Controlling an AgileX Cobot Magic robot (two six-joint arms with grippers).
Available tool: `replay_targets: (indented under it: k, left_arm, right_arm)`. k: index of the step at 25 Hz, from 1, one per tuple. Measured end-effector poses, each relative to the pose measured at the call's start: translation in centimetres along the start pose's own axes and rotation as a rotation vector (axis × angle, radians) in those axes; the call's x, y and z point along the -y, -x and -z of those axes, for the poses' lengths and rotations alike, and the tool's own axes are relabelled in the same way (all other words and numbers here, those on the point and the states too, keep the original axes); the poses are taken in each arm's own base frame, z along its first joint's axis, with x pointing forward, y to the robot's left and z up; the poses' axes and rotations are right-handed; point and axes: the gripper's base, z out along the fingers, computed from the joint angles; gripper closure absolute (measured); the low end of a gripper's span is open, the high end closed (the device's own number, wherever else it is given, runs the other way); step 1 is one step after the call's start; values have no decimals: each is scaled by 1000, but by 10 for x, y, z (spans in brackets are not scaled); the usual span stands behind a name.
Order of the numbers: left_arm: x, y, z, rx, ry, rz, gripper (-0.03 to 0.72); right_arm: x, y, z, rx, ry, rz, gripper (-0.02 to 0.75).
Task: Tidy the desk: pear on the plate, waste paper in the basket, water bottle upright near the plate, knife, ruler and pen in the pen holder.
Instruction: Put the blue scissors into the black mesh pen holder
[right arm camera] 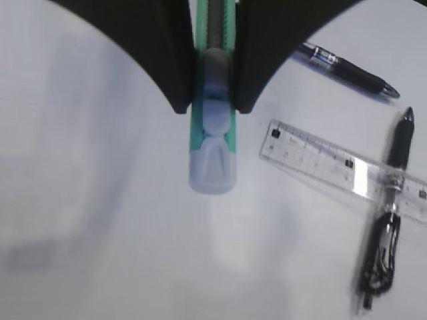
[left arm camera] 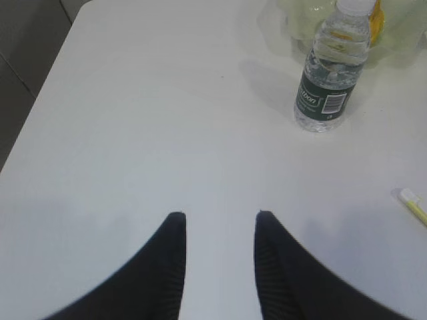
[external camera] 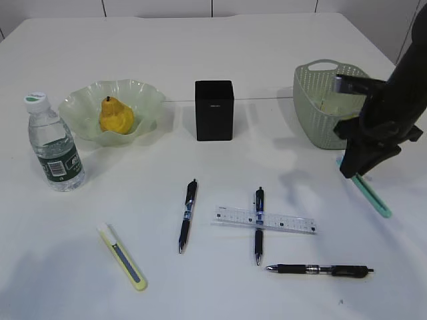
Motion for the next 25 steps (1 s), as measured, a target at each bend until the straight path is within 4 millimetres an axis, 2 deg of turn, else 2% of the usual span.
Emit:
replay_targets:
  k: [3,8,16,20,25]
  left_arm:
    - [0,0,0,0,0,0,449]
    - [0,0,0,0,0,0,449]
    - [0,0,0,0,-1,2,449]
    - [0,0,0,0,-1,2,449]
    - [0,0,0,0,-1,2,449]
  right_arm:
    - [-8,13,13,41,-51,4,593]
    - [-44,37,32,107,-150,88,591]
    - [-94,72,64,399,-181,162,591]
    - [-105,81,72,497,-186,191,591]
    - [-109,91,78,632,-194,201,590]
